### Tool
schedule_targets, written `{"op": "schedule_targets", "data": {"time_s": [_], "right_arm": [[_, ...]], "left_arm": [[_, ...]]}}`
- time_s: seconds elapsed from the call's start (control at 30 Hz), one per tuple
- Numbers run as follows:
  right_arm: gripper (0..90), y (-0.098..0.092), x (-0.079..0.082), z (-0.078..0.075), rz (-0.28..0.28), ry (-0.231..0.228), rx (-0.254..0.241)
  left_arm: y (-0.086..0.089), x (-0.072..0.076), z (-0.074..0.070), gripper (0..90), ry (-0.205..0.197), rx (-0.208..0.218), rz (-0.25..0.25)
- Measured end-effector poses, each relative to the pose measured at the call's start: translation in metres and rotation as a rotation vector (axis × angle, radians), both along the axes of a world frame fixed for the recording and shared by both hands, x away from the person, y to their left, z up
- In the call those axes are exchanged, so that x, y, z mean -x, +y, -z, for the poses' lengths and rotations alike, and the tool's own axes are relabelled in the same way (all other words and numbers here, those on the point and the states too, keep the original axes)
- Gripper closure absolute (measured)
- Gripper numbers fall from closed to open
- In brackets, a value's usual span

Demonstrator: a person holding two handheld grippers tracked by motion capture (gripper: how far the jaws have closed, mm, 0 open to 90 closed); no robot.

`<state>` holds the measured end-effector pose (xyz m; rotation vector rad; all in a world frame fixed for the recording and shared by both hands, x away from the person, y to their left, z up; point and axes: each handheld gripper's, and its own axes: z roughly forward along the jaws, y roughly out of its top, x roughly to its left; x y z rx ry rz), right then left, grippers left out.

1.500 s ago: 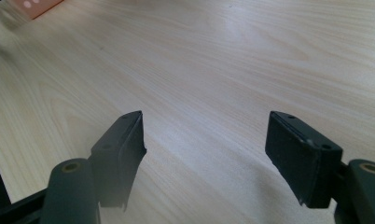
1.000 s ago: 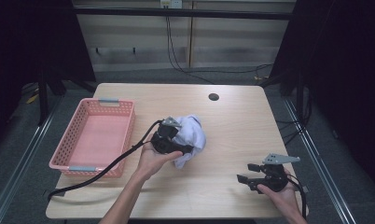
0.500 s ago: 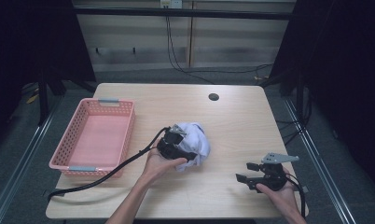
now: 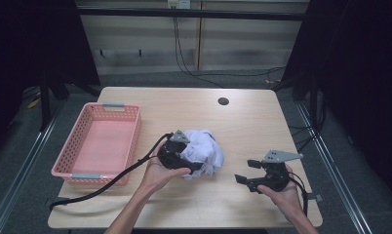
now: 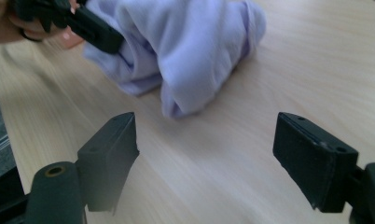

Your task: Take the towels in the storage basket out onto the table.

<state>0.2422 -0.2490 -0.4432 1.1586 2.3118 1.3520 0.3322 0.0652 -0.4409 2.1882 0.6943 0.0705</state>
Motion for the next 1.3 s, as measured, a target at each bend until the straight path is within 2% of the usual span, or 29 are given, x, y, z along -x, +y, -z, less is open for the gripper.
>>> {"op": "schedule_targets", "data": {"time_s": [0.1, 0.13, 0.2, 0.23, 0.3, 0.33, 0.37, 0.43, 0.53, 0.63, 0.7, 0.73, 0.83, 0.87, 0.9, 0.93, 0.97, 1.0, 1.1, 1.13, 1.17, 1.2, 1.3], "right_arm": [[23.5, 0.008, -0.006, -0.005, -0.017, -0.01, -0.01], [27.8, 0.017, -0.013, -0.01, -0.031, -0.024, -0.019], [29.3, 0.022, -0.018, -0.012, -0.035, -0.026, -0.026], [36.8, 0.032, -0.027, -0.016, -0.051, -0.035, -0.038], [37.7, 0.043, -0.036, -0.021, -0.074, -0.044, -0.045], [38.1, 0.049, -0.04, -0.023, -0.081, -0.05, -0.049], [38.1, 0.049, -0.04, -0.023, -0.081, -0.05, -0.049], [37.6, 0.066, -0.051, -0.027, -0.113, -0.056, -0.043], [37.1, 0.08, -0.062, -0.027, -0.136, -0.05, -0.036], [37.0, 0.086, -0.069, -0.025, -0.147, -0.033, -0.051], [37.3, 0.091, -0.075, -0.02, -0.143, -0.017, -0.035], [39.5, 0.094, -0.08, -0.013, -0.158, 0.007, -0.031], [44.8, 0.096, -0.082, -0.009, -0.158, 0.026, -0.011], [58.8, 0.096, -0.083, -0.006, -0.145, 0.031, 0.017], [58.8, 0.096, -0.083, -0.006, -0.145, 0.031, 0.017], [77.3, 0.093, -0.083, -0.004, -0.124, 0.032, 0.019], [77.3, 0.093, -0.083, -0.004, -0.124, 0.032, 0.019], [83.8, 0.088, -0.082, -0.004, -0.112, 0.035, 0.01], [85.1, 0.082, -0.081, -0.004, -0.107, 0.03, 0.011], [85.5, 0.075, -0.08, -0.006, -0.089, 0.021, 0.007], [85.5, 0.075, -0.08, -0.006, -0.089, 0.021, 0.007], [85.5, 0.068, -0.078, -0.007, -0.072, 0.013, 0.007], [85.5, 0.06, -0.078, -0.007, -0.046, 0.013, 0.007]], "left_arm": [[0.006, 0.001, 0.002, 17.1, 0.0, 0.009, -0.016], [0.013, 0.0, 0.004, 18.0, 0.015, 0.03, -0.028], [0.015, 0.001, 0.005, 18.8, 0.008, 0.033, -0.029], [0.018, 0.003, 0.005, 20.8, -0.002, 0.024, -0.037], [0.019, 0.004, 0.005, 21.7, 0.001, 0.018, -0.032], [0.02, 0.008, 0.004, 21.9, -0.02, 0.007, -0.043], [0.02, 0.008, 0.004, 22.8, -0.02, 0.007, -0.043], [0.02, 0.011, 0.005, 23.9, -0.019, 0.01, -0.034], [0.025, 0.012, 0.007, 24.9, -0.013, 0.026, -0.039], [0.027, 0.011, 0.009, 26.5, -0.01, 0.017, -0.033], [0.027, 0.011, 0.012, 26.7, -0.002, 0.016, -0.031], [0.026, 0.011, 0.014, 26.7, 0.004, 0.012, -0.03], [0.025, 0.012, 0.016, 25.9, 0.003, 0.002, -0.022], [0.025, 0.013, 0.017, 25.0, 0.008, 0.002, -0.024], [0.025, 0.014, 0.016, 25.0, 0.006, 0.0, -0.023], [0.026, 0.017, 0.014, 24.3, 0.003, 0.005, -0.026], [0.026, 0.017, 0.014, 23.7, 0.003, 0.005, -0.026], [0.029, 0.021, 0.01, 23.3, -0.006, 0.002, -0.018], [0.032, 0.026, 0.006, 22.9, -0.014, 0.002, -0.014], [0.038, 0.032, 0.002, 22.9, -0.016, 0.021, -0.01], [0.038, 0.032, 0.002, 22.9, -0.016, 0.021, -0.01], [0.045, 0.038, -0.003, 23.6, -0.027, 0.031, -0.011], [0.051, 0.044, -0.008, 24.7, -0.044, 0.017, -0.01]]}}
